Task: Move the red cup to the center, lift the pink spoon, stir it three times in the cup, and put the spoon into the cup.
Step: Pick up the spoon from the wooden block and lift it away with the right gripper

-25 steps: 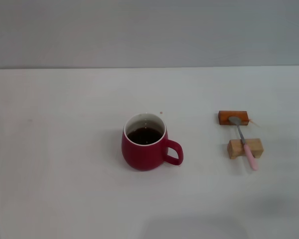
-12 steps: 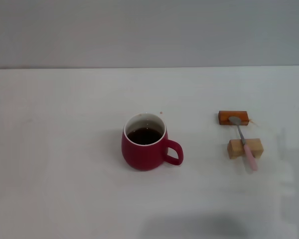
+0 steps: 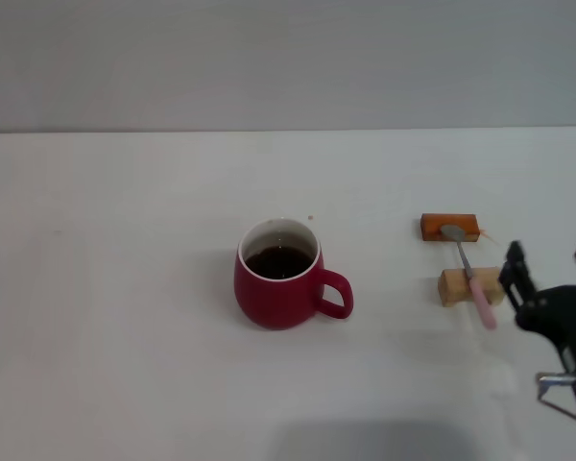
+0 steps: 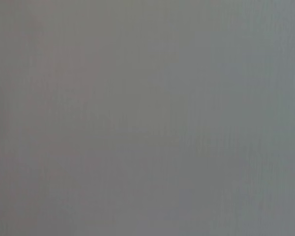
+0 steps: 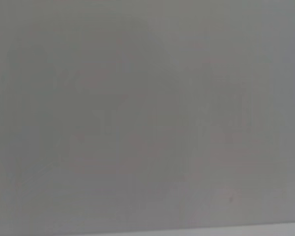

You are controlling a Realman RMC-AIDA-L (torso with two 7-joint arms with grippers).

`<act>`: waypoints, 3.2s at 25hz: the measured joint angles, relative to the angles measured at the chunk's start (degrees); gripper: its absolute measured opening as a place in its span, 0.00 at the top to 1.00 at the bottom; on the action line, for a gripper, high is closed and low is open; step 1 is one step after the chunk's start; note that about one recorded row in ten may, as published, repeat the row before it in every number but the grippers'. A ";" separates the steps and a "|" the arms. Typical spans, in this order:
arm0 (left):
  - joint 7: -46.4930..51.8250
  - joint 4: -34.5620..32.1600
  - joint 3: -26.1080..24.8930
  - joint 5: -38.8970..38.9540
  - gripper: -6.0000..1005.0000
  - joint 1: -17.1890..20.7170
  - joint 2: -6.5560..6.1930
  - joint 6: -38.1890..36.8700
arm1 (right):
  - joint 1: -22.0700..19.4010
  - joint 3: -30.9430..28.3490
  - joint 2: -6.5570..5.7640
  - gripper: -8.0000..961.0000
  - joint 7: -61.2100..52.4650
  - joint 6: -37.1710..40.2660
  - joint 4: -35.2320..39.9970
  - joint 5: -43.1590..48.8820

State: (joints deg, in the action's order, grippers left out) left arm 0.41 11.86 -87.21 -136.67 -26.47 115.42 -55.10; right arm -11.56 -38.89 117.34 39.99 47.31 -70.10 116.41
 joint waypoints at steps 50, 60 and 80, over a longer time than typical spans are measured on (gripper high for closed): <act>-0.67 0.01 -0.15 0.16 0.18 0.50 0.05 -0.62 | 14.85 9.90 1.66 0.23 -14.54 6.16 25.55 -1.59; -0.67 0.01 -0.15 0.25 0.18 0.62 0.17 -0.68 | 15.73 10.24 1.74 0.23 -16.59 6.76 27.51 -1.64; -0.67 0.27 -0.15 0.00 0.18 0.63 0.24 -0.80 | 16.42 10.19 1.76 0.24 -18.53 7.42 29.25 -1.81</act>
State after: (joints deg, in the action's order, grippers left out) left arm -0.26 12.13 -87.36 -136.67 -25.84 115.66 -55.90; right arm 4.86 -28.70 119.10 21.46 54.72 -40.85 114.60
